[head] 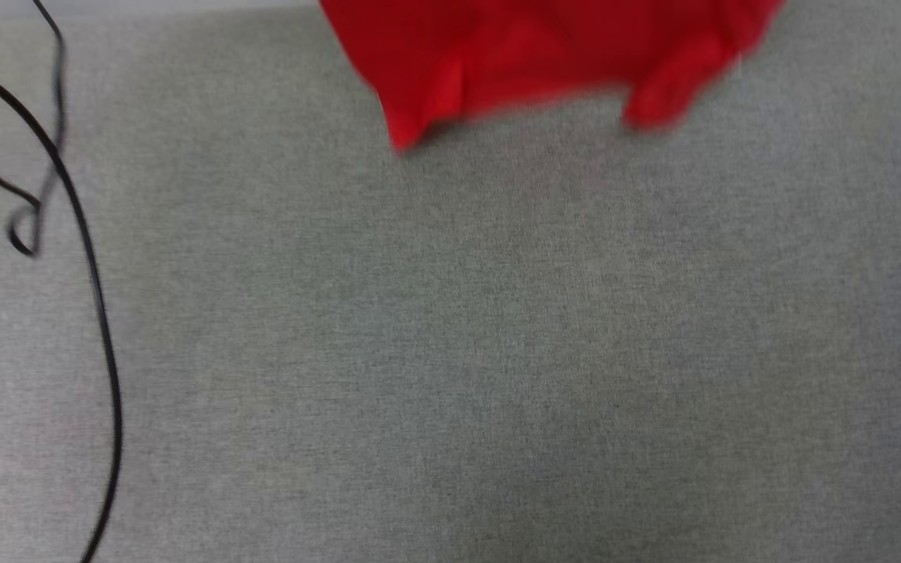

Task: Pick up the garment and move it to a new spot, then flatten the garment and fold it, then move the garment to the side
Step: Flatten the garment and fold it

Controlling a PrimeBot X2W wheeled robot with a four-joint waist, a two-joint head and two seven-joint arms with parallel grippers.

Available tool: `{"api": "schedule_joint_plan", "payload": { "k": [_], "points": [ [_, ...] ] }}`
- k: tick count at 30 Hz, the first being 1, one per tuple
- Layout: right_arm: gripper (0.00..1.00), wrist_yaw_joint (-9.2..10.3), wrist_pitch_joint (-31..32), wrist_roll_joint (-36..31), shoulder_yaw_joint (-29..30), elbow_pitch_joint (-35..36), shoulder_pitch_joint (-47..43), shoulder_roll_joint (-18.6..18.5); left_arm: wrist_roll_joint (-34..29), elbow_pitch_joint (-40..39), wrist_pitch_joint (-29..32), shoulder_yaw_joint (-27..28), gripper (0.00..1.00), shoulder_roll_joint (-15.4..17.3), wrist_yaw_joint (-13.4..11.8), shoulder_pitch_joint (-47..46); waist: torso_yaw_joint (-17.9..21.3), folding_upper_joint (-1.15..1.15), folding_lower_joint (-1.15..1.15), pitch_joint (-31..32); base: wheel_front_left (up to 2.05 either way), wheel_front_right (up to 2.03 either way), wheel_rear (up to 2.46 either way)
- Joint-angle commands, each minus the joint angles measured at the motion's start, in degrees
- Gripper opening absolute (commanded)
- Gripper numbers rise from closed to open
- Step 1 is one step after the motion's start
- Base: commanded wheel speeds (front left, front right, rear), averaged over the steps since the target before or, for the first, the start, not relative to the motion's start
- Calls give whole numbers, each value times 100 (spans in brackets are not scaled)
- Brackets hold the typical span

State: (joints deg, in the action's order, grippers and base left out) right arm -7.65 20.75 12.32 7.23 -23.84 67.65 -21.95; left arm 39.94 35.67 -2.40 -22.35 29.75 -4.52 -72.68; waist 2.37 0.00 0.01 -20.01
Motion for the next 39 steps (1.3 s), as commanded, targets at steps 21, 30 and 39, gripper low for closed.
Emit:
{"api": "schedule_joint_plan", "payload": {
  "k": [21, 30, 39],
  "points": [
    [0, 24, -1403, 714, -1153, -2436, 1894, 106, 35, 1846, -970, 30, 0, -111, 857, -1050, 46, 0, -1, -1434, 0, 0, 0],
    [0, 22, -1821, 1449, -1899, -2304, 500, 102, 496, 2048, -1214, 32, 0, -367, 1182, 336, -97, 0, -1, -1064, 0, 0, 0],
    [0, 22, -1942, 2016, -1555, -831, -3285, 120, 742, 545, -1289, 419, 0, -517, 1192, 3464, -377, 0, -1, 189, 0, 0, 0]
  ]
}}
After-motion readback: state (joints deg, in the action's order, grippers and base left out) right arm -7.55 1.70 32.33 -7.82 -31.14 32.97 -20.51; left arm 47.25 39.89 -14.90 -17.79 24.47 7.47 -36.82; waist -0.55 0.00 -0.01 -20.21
